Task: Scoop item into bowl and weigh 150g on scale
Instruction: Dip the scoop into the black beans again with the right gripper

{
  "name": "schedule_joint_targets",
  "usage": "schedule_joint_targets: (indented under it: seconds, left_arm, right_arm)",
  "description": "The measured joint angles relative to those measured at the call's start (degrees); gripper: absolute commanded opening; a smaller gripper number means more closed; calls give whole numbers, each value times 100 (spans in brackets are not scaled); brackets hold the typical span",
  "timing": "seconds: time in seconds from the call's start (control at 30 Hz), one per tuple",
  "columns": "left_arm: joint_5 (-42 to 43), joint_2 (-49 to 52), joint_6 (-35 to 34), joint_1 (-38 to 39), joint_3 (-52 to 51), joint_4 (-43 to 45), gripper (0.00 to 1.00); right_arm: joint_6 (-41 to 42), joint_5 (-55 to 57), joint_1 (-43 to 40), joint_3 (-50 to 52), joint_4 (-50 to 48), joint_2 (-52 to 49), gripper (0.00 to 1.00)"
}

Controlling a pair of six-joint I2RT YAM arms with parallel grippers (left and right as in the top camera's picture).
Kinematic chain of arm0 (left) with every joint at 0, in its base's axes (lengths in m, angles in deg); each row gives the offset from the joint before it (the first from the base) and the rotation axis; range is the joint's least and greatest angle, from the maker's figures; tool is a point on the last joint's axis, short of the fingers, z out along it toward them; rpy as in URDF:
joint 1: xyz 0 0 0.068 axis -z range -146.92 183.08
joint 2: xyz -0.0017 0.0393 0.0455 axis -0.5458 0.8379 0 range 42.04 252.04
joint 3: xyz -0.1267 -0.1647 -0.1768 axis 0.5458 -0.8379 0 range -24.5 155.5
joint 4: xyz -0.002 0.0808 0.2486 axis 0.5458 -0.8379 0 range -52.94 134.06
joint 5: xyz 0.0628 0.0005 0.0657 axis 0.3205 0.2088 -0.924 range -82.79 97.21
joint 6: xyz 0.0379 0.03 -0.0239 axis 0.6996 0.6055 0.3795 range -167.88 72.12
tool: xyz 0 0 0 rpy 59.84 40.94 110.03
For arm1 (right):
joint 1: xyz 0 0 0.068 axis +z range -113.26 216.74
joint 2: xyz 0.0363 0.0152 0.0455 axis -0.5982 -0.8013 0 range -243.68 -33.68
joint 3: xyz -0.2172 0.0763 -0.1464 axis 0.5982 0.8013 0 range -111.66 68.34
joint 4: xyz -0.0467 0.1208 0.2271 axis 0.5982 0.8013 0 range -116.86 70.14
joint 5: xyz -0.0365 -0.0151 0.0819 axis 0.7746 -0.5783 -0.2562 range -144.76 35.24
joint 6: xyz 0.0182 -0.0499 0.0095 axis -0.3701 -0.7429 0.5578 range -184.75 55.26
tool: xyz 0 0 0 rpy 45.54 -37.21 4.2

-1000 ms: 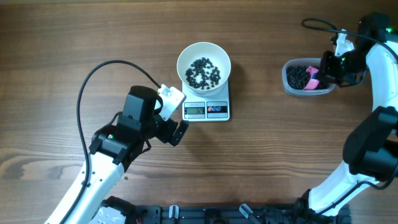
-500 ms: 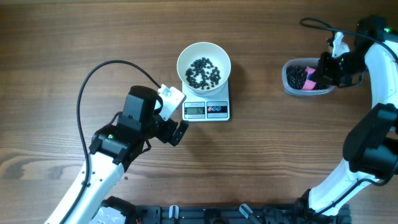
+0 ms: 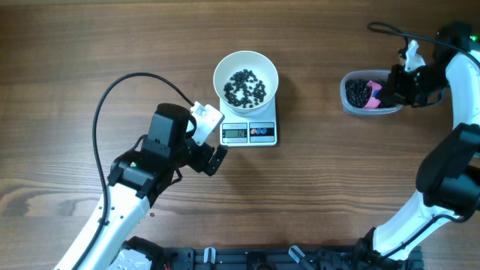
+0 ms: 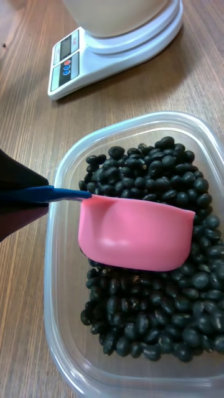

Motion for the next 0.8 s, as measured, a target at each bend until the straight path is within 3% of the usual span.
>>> schedule_joint_targets:
  seconds: [0.8]
  left_arm:
    - [2, 0, 0, 0, 0, 0, 100]
  right_arm:
    - [238, -361, -55, 146, -173, -37, 4]
